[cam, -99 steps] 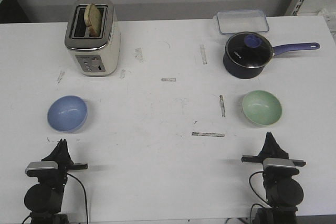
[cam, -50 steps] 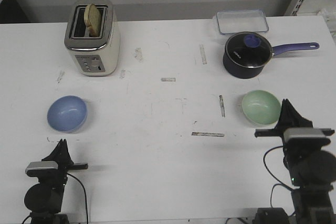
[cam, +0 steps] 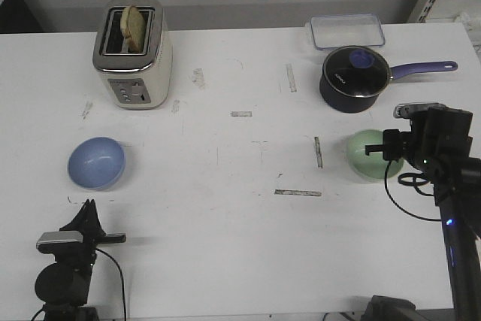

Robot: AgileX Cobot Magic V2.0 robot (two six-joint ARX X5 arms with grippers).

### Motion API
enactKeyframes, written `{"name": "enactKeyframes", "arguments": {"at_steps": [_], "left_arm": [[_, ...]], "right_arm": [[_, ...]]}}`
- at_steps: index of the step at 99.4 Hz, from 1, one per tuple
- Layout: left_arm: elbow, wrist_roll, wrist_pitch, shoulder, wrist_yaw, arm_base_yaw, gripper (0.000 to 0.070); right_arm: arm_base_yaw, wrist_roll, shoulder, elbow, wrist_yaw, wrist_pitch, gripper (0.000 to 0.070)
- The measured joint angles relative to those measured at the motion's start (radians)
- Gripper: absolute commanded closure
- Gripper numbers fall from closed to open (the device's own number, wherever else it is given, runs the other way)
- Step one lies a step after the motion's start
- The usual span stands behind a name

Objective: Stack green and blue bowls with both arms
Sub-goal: 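Reach the right gripper forward and grasp the rim of the pale green bowl, then drag the green bowl with the right gripper toward the table center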

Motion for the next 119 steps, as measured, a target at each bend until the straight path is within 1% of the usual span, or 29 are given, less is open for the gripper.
{"name": "enactKeyframes", "arguments": {"at_steps": [5, 9, 27, 44, 48, 51, 55, 63, 66, 69, 74, 83, 107, 119], "left_arm": [[0.000, 0.000, 0.000, 0.000, 0.000, 0.000, 0.0697], [0.000, 0.000, 0.000, 0.000, 0.000, 0.000, 0.0697], [0.000, 0.000, 0.000, 0.000, 0.000, 0.000, 0.0697], [0.000, 0.000, 0.000, 0.000, 0.000, 0.000, 0.0697], [0.000, 0.000, 0.000, 0.000, 0.000, 0.000, 0.0697], [0.000, 0.000, 0.000, 0.000, 0.000, 0.000, 0.0697], [0.000, 0.000, 0.000, 0.000, 0.000, 0.000, 0.0697], [0.000, 0.000, 0.000, 0.000, 0.000, 0.000, 0.0697], [0.000, 0.000, 0.000, 0.000, 0.000, 0.000, 0.0697], [0.000, 0.000, 0.000, 0.000, 0.000, 0.000, 0.0697], [0.000, 0.000, 0.000, 0.000, 0.000, 0.000, 0.0697], [0.000, 0.000, 0.000, 0.000, 0.000, 0.000, 0.0697], [0.000, 0.000, 0.000, 0.000, 0.000, 0.000, 0.0697], [0.000, 0.000, 0.000, 0.000, 0.000, 0.000, 0.0697]], "right_arm": [[-0.026, -0.014, 0.036, 0.000, 0.000, -0.018, 0.0216], [-0.047, -0.026, 0.063, 0.000, 0.000, -0.026, 0.0193], [-0.110, -0.075, 0.174, 0.000, 0.000, -0.037, 0.0195], [-0.117, -0.109, 0.274, 0.000, -0.003, -0.013, 0.0208], [-0.117, -0.112, 0.296, 0.000, -0.003, -0.003, 0.0233], [-0.117, -0.115, 0.311, 0.000, -0.003, 0.005, 0.0271], [-0.117, -0.116, 0.329, 0.000, -0.003, 0.016, 0.0349], [-0.116, -0.119, 0.352, 0.000, -0.003, 0.026, 0.0536], [-0.116, -0.120, 0.356, 0.000, -0.003, 0.027, 0.0588], [-0.116, -0.123, 0.356, 0.000, -0.003, 0.027, 0.0608], [-0.116, -0.124, 0.356, 0.000, -0.003, 0.027, 0.0623], [-0.117, -0.126, 0.356, 0.000, -0.003, 0.035, 0.0694], [-0.123, -0.122, 0.354, 0.000, -0.004, 0.053, 0.0694], [-0.109, -0.111, 0.314, 0.003, -0.006, 0.048, 0.0694]]}}
